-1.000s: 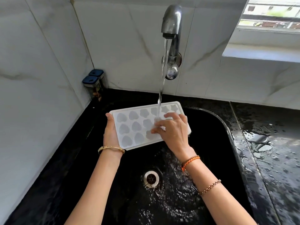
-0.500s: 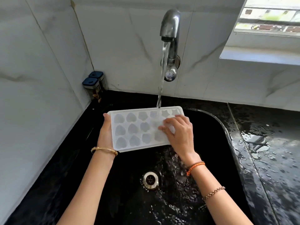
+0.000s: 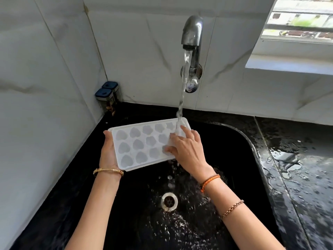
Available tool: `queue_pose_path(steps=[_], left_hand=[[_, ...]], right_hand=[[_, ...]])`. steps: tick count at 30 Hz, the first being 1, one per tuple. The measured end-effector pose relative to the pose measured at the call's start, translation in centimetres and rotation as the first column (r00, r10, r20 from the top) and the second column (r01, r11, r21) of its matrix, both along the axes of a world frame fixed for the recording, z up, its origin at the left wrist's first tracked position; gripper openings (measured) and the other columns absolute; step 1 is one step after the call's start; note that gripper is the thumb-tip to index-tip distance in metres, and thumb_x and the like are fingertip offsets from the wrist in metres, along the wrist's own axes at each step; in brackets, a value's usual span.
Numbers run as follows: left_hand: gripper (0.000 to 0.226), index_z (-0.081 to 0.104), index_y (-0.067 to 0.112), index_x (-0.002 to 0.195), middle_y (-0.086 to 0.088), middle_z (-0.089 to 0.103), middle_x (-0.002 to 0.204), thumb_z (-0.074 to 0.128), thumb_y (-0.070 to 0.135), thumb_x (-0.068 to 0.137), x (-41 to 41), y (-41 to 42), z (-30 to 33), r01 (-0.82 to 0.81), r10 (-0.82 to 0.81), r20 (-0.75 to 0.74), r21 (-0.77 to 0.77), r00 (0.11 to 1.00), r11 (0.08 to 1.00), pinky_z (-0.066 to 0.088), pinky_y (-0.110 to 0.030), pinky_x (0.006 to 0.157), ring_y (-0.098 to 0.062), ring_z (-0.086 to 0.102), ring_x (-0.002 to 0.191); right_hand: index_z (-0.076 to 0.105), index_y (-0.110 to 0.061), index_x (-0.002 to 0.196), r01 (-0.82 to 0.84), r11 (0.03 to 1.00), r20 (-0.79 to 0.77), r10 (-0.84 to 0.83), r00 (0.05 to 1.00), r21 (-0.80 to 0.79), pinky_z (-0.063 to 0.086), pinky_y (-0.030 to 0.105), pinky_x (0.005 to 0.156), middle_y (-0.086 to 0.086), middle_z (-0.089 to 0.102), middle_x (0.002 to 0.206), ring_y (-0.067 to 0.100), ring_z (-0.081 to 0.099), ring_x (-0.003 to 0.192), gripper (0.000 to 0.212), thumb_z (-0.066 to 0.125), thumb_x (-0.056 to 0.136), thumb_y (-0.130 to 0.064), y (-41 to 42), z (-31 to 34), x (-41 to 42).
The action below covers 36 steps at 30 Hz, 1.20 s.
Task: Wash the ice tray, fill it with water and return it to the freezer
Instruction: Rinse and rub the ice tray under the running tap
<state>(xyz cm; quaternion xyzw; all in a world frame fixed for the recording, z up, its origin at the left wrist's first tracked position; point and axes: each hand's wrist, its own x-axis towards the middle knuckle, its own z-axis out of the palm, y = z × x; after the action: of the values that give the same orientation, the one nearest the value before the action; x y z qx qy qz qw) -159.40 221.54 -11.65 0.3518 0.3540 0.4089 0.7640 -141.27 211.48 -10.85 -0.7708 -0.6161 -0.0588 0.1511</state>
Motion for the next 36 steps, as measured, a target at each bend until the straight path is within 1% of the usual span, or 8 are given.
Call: queue_pose_path(steps=[5,8,11,17,24,28,31,36], left_hand=[[0.062,0.06,0.021,0.111,-0.004,0.073,0.096,0.023,0.065,0.089,-0.2,-0.5,0.2,0.0,-0.001,-0.009,-0.038,1.0,0.999,0.058,-0.037,0.062,-0.024,0.07,0.085],[0.063,0.058,0.019,0.117,-0.007,0.066,0.106,0.024,0.064,0.089,0.0,-0.8,0.4,-0.007,0.006,-0.021,-0.066,1.0,0.998,0.053,-0.041,0.071,-0.026,0.064,0.094],[0.061,0.059,0.021,0.114,-0.007,0.067,0.106,0.025,0.066,0.088,0.1,-0.6,0.6,-0.006,0.004,-0.025,-0.086,1.0,0.996,0.053,-0.041,0.071,-0.027,0.064,0.095],[0.063,0.066,0.024,0.097,-0.002,0.076,0.084,0.024,0.069,0.087,0.3,-0.3,-0.2,0.046,-0.047,-0.018,-0.078,0.999,0.996,0.058,-0.035,0.054,-0.022,0.073,0.075],[0.06,0.063,0.024,0.099,0.001,0.076,0.079,0.021,0.066,0.09,0.3,0.3,-0.3,0.017,-0.018,-0.01,-0.064,1.0,0.998,0.057,-0.033,0.05,-0.018,0.073,0.07],[0.065,0.065,0.025,0.101,-0.001,0.076,0.085,0.021,0.07,0.087,0.1,0.2,-0.4,0.052,-0.055,-0.042,-0.078,0.998,0.996,0.057,-0.034,0.057,-0.022,0.073,0.077],[0.064,0.066,0.025,0.097,-0.001,0.076,0.083,0.022,0.07,0.086,-0.1,0.1,-0.7,0.039,-0.042,-0.037,-0.091,0.998,0.995,0.058,-0.035,0.055,-0.022,0.073,0.074],[0.069,0.063,0.022,0.111,-0.006,0.073,0.1,0.024,0.072,0.084,0.1,0.0,-0.2,0.064,-0.066,-0.035,-0.069,0.997,0.996,0.057,-0.04,0.066,-0.026,0.071,0.089]], right_hand=[[0.068,-0.015,0.095,0.055,0.989,-0.082,-0.044,0.996,0.137,0.016,0.032,0.093,0.002,0.071,0.104,0.017,0.044,0.126,0.05,0.057,0.076,-0.06,-0.5,0.1,0.2],[0.065,-0.019,0.104,0.017,0.998,-0.054,-0.014,0.998,0.052,0.014,0.032,0.091,-0.002,0.069,0.109,0.018,0.039,0.128,0.05,0.051,0.08,-0.061,-0.6,-0.2,0.5],[0.057,-0.023,0.118,-0.048,0.998,-0.062,0.045,0.997,-0.039,0.013,0.03,0.093,-0.006,0.063,0.121,0.018,0.03,0.133,0.043,0.048,0.087,-0.051,-0.5,-0.7,1.0],[0.075,-0.021,0.088,0.1,0.982,-0.294,-0.05,0.955,0.158,0.018,0.024,0.081,0.001,0.068,0.094,0.016,0.051,0.108,0.038,0.079,0.059,-0.045,-0.9,0.7,1.6],[0.054,-0.022,0.124,-0.1,0.991,-0.127,0.088,0.988,-0.089,0.016,0.029,0.096,-0.003,0.055,0.132,0.017,0.026,0.134,0.042,0.056,0.086,-0.04,-0.5,0.5,1.6],[0.067,-0.026,0.105,-0.102,0.989,-0.157,0.085,0.984,-0.102,0.019,0.023,0.087,0.003,0.053,0.109,0.019,0.039,0.111,0.04,0.07,0.071,-0.046,-0.2,1.3,2.5],[0.072,-0.027,0.095,-0.011,1.0,-0.212,0.012,0.977,0.007,0.016,0.019,0.075,-0.004,0.046,0.094,0.014,0.031,0.089,0.042,0.077,0.058,-0.047,-0.4,1.6,2.7],[0.05,-0.014,0.109,-0.121,0.991,-0.248,0.106,0.963,-0.048,0.018,0.027,0.09,0.0,0.064,0.11,0.019,0.04,0.119,0.05,0.075,0.069,-0.031,-0.3,0.8,1.7]])
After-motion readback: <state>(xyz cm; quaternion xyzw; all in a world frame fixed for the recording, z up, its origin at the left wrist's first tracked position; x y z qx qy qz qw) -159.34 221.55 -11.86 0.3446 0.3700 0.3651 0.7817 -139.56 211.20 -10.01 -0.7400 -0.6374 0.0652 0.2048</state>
